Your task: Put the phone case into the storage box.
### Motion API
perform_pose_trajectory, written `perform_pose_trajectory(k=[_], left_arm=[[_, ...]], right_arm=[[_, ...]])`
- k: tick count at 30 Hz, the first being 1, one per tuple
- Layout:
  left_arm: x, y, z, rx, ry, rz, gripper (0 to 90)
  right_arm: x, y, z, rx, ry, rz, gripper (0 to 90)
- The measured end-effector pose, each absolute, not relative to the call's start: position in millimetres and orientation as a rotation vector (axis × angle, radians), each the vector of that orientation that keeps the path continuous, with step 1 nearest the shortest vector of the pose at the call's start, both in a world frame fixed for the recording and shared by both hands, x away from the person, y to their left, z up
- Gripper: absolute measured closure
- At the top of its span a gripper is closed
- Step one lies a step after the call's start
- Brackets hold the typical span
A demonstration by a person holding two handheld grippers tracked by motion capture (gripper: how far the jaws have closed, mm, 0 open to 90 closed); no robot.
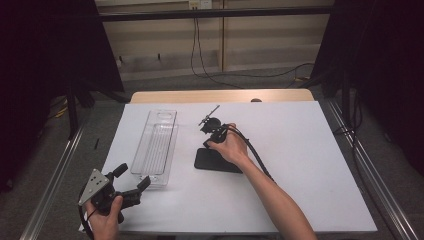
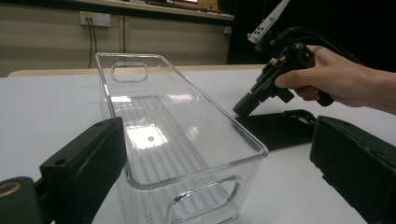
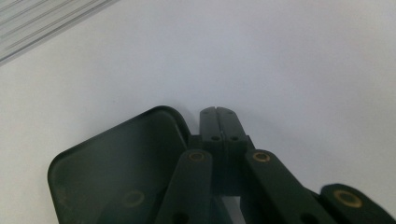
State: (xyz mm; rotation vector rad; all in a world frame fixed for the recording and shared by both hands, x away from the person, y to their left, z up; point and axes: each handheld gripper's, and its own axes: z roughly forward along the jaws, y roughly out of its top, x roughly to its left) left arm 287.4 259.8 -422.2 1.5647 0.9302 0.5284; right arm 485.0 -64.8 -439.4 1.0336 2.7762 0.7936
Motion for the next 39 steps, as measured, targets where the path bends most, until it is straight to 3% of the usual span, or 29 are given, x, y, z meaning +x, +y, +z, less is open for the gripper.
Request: perform_pose_trajectory(k=[39], left_arm=[[289.7, 258.8, -422.8, 1.562, 0.934, 0.528, 3.7]], right_arm=[[444.2, -44.3, -441.3, 0.875, 2.832, 0.888, 90.0]])
